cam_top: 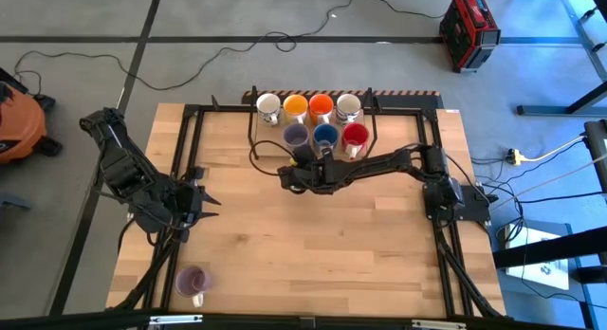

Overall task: Place coffee mugs
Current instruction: Put the light violet mug on the shelf

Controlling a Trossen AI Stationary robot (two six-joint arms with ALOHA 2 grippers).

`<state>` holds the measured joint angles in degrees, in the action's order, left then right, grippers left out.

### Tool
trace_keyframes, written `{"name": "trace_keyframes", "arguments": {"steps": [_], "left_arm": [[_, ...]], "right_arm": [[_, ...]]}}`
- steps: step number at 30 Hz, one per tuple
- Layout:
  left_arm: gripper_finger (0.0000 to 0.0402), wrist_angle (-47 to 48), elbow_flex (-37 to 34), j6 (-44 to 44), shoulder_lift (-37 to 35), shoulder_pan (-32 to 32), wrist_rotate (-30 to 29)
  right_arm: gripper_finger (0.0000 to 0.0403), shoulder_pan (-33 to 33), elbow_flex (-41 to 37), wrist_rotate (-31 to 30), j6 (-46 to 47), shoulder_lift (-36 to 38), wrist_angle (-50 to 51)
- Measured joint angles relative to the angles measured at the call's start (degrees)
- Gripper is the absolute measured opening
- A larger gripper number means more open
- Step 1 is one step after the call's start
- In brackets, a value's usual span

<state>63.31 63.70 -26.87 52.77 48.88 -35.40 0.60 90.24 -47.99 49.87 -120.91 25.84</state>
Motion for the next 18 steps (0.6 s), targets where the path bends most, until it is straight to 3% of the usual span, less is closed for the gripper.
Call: {"name": "trace_keyframes", "arguments": {"steps": [13, 18], "left_arm": [[0.0112, 0.0, 0.0, 0.0, 0.0, 0.0, 0.0], [0.0112, 0.0, 0.0, 0.0, 0.0, 0.0, 0.1]], "right_arm": [[0.0052, 0.0, 0.0, -0.7, 1.5, -0.1, 2.0], [0.0089, 0.1, 0.0, -0.7, 2.6, -0.1, 3.2]]}}
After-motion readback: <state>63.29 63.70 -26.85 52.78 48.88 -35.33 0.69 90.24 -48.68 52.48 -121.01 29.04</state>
